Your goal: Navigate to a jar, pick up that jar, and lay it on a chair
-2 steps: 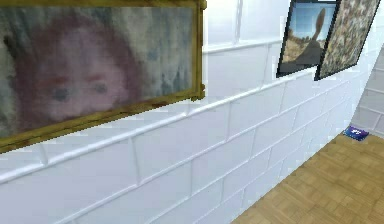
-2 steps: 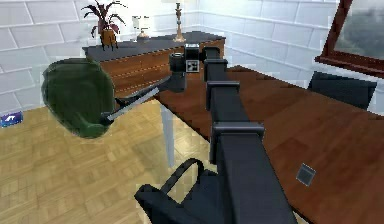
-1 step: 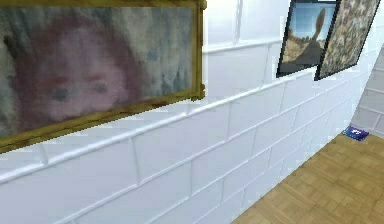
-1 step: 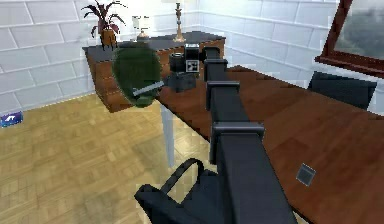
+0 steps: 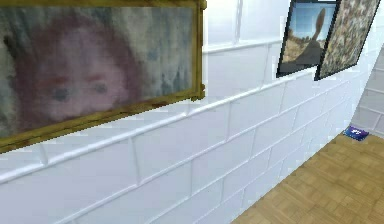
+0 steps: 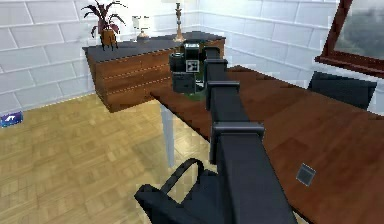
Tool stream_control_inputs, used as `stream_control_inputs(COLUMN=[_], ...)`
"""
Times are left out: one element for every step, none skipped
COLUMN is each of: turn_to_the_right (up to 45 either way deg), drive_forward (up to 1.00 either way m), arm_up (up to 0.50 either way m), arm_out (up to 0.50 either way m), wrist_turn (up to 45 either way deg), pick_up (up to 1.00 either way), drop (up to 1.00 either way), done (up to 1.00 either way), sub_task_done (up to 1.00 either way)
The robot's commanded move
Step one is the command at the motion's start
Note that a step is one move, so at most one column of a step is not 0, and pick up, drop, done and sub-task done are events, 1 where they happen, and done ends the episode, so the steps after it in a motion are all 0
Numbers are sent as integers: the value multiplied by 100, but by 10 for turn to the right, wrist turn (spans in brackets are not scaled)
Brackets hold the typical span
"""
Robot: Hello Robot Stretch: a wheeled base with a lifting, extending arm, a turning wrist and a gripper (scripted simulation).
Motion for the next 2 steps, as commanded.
stream_control_inputs(turn_to_the_right=[0,0], drive_forward=[0,0], arm_up=[0,-36], arm_out=[0,0], wrist_turn=[390,0], pick_up=[0,0], drop=[0,0], done=[0,0], sub_task_done=[0,0])
